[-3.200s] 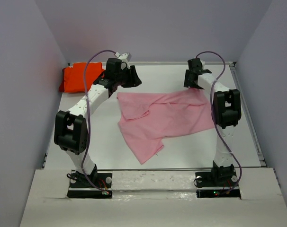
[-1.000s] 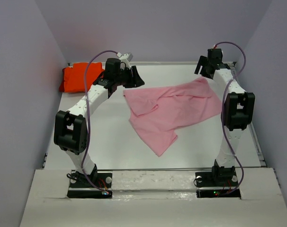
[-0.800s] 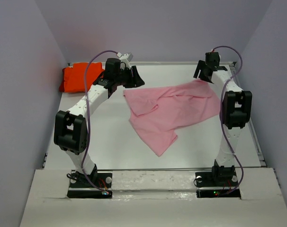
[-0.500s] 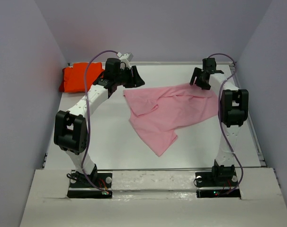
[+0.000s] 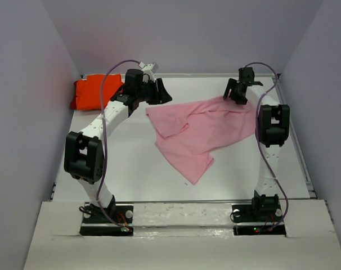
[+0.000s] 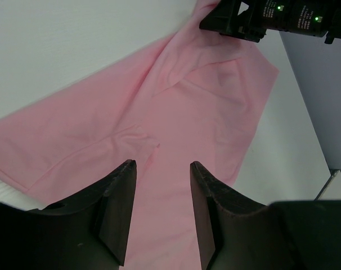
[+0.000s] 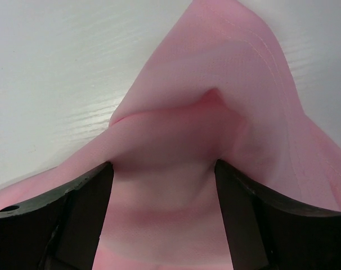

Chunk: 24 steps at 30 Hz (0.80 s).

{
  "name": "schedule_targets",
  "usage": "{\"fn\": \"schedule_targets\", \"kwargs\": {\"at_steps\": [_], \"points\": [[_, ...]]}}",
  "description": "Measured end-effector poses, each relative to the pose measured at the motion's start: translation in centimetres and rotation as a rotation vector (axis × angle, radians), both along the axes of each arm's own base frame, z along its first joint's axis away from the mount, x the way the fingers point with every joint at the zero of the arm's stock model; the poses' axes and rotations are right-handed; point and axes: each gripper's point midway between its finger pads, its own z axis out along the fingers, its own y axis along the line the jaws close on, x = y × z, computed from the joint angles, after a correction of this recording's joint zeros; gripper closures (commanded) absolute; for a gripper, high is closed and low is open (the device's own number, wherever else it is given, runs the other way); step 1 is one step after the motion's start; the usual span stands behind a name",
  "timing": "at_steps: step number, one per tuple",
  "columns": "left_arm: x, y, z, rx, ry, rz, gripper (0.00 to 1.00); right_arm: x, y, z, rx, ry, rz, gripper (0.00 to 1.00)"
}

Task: Fold and stack the t-shirts
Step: Flatten out the tshirt

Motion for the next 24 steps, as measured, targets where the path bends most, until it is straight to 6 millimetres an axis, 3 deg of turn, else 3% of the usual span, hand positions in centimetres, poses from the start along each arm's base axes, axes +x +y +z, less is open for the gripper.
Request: {"fn": "schedule_targets", "kwargs": {"at_steps": [9,16,19,24], "points": [[0.0,0.0,0.0,0.0,0.0,0.0,0.48,1.9,1.1,0.4,0.054,-0.025,0.021,0.21],[0.0,0.0,-0.1,0.001,0.0,0.001,0.48,0.7,2.4,1.1,0.093,-0.015,0.061,0.21],[0.2,-0.1,-0.4,0.001,0.004,0.001,0.48,-0.9,3.5,3.3,0.108,-0.022,0.087,0.2],[0.4,-0.3,-2.4,-0.004,0.048,0.007,0.48,-3.7,6.3,10.6,0.136,-0.137,0.153,0.2]]}}
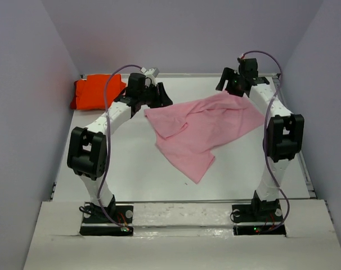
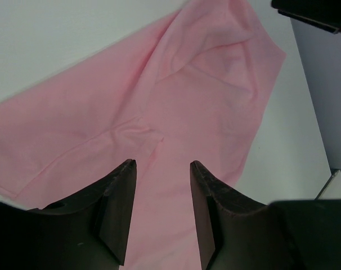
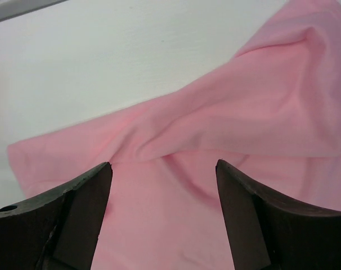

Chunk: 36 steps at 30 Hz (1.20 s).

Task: Fold and stack the t-shirts
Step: Flatten out the tshirt

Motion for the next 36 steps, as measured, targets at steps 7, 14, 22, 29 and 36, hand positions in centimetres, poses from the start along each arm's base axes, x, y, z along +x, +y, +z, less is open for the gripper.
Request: {"fn": "schedule_targets", "kwargs": {"at_steps": [7,14,22,29,36], "points": [[-0.7,-2.0,-6.6,0.014,0.147,-0.006,0.49,-4.1,2.2,2.1,0.04,-0.039,0.059,0.2],[-3.5,-4.9,-13.0,0.059,0.294,-0.046,0.49,-8.5,1.5,-2.0,0.027,0.087,0.053,0.2],[-3.4,-4.5,-15.9,0.077,0.356,-0.016,0.49,-9.3,1.6,-0.6,0.037,0.049,0.061,0.2],[-3.2,-4.5,-15.9,0.065,0.362,-0.012,0.49,-9.8,1.7,-2.8,0.039,0.103,0.066,0.2],[-3.1,-4.3,-15.3,0.075,0.344,-0.008,0.49,-9.4,0.6,-3.7,-0.01,0.112,0.018,0.2]]}}
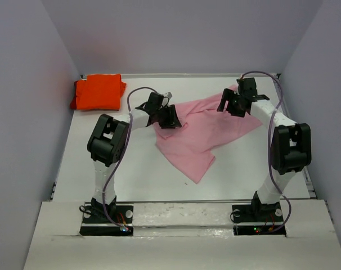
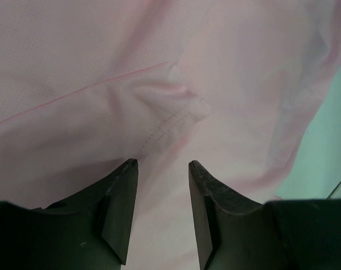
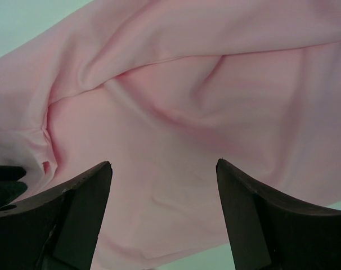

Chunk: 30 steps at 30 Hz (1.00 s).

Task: Fold and stack the t-shirts
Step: Flatten out the tshirt

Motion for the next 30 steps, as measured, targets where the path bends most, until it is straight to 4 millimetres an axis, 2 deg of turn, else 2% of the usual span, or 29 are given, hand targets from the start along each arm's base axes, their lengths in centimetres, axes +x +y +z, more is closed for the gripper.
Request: {"fn": "schedule_targets", "kwargs": {"at_steps": [3,7,12,19,23,30], "points": [[0.1,0.1,1.3,0.0,-0.028,-0.001,0.49,0.6,-0.8,0.0,-0.037,-0.009,-0.03,0.2],[0.5,0.2,4.4,-0.001,-0.101,-0.003,0.49,2.2,-2.7,-0.3,-0.125,-0.023,-0.099,0.2],[1.0,0.1,6.8,0.002,-0.165,-0.007,0.49,4.3,-4.8,-1.5,-0.186,-0.014,-0.165,0.2],[0.8,0.5,7.3,0.022,-0.179,-0.011,0.49,7.0,-8.4,-4.3,-0.25,0.03,-0.252,0.2],[0.8,0.7,7.9,0.031,-0.195,-0.011,0.49,8.0,-9.7,-5.6,-0.27,0.049,-0.278,0.2],[0.7,0.8,8.6,0.028,-0.21,-0.011,0.49,8.6,-11.3,-5.2,-0.282,0.049,-0.314,0.2]]}}
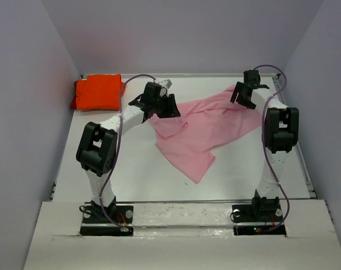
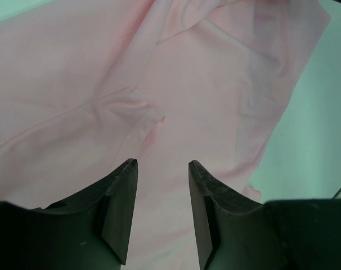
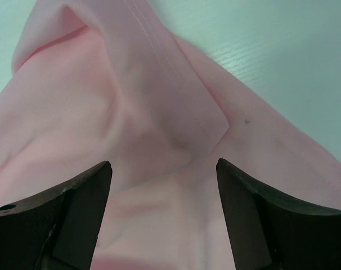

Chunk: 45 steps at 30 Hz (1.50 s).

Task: Fold and stack the t-shirts
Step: Flatten out the tshirt

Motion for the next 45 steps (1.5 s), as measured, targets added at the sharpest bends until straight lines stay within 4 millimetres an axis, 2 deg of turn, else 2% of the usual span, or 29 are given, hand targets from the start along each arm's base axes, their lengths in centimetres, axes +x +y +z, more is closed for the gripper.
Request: {"fn": "schedule_targets", "kwargs": {"at_steps": [5,12,15,17,27,33,34,42,45], "points": [[-0.1,0.0,0.0,-0.001,0.002,-0.002,0.49,0.5,-1.0,0.1,0.001,-0.01,-0.018,0.25],[-0.1,0.0,0.0,-0.001,0.004,-0.003,0.49,0.2,-2.4,-2.4,0.017,0.038,-0.042,0.29],[-0.1,0.0,0.0,-0.002,0.004,-0.004,0.49,0.3,-2.4,-2.3,0.024,0.033,-0.043,0.34],[-0.1,0.0,0.0,-0.002,0.005,-0.005,0.49,0.3,-2.5,-2.4,0.032,0.036,-0.043,0.41],[-0.2,-0.1,0.0,-0.006,0.006,-0.01,0.49,0.3,-2.1,-2.4,0.049,0.033,-0.033,0.55],[-0.3,-0.2,0.0,-0.008,0.007,-0.013,0.49,0.4,-2.1,-2.3,0.049,0.032,-0.032,0.82],[-0.3,-0.2,0.0,-0.009,0.008,-0.014,0.49,0.4,-2.1,-2.3,0.049,0.032,-0.032,1.0],[-0.4,-0.3,0.1,-0.013,0.01,-0.021,0.49,0.4,-2.0,-2.3,0.053,0.031,-0.028,1.0],[-0.4,-0.3,0.1,-0.015,0.011,-0.024,0.49,0.5,-1.7,-1.6,0.069,0.018,-0.016,1.0]]}}
